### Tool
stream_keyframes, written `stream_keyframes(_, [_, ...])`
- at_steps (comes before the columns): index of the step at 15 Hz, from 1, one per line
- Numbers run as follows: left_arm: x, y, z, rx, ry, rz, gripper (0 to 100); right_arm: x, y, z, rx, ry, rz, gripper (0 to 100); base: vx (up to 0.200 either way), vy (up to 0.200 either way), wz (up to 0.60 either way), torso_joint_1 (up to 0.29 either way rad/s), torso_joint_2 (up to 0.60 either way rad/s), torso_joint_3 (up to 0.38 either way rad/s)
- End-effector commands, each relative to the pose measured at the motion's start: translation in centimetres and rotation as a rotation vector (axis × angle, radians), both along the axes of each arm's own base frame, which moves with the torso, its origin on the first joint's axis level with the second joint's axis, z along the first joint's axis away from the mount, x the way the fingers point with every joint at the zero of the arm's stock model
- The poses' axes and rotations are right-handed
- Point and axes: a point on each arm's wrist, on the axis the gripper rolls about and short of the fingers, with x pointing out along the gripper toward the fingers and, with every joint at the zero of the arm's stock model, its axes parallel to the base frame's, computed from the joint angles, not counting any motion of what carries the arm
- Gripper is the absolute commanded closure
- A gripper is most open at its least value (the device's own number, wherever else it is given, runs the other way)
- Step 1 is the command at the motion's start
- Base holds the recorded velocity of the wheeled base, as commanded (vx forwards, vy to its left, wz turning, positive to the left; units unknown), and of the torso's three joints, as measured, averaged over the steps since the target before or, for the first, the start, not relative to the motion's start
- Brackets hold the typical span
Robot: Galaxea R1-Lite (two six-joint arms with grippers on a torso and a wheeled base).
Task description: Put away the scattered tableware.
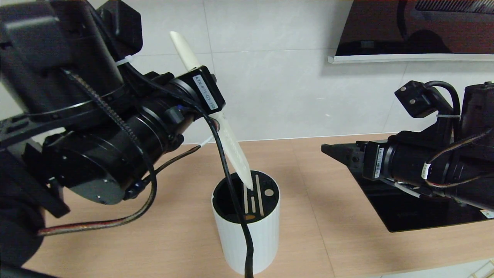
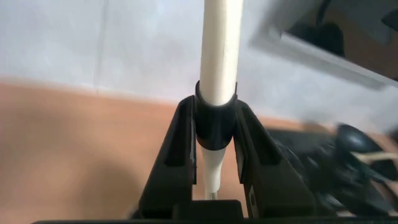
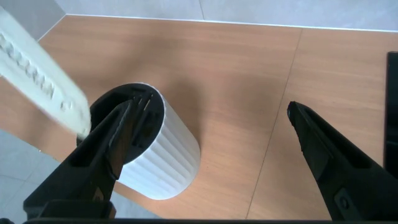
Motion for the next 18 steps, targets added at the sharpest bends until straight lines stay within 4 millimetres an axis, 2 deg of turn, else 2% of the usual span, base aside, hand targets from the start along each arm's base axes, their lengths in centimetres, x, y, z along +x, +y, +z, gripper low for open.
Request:
stream_keyframes(1, [0.0,-0.7,-1.4,0.064,-0.019,0.036,100,0.3,0.2,-0.4,-0.009,0.012,0.001,0,0.0,0.0,0.0,0.0,0.0,0.0])
stream_keyframes(7, [-1.1,-0.1,-2.9,0.224,-0.066,0.156,100,0.1,0.4,-0.5,-0.011,0.013,0.005,0,0.0,0.0,0.0,0.0,0.0,0.0])
stream_keyframes(15, [-1.3,-1.7,-3.9,0.219,-0.087,0.125,100,0.2,0.4,-0.5,-0.012,0.016,0.005,0,0.0,0.0,0.0,0.0,0.0,0.0])
stream_keyframes(18, [-1.0,-2.8,-5.4,0.241,-0.056,0.103,100,0.2,0.4,-0.8,-0.017,0.022,0.007,0,0.0,0.0,0.0,0.0,0.0,0.0])
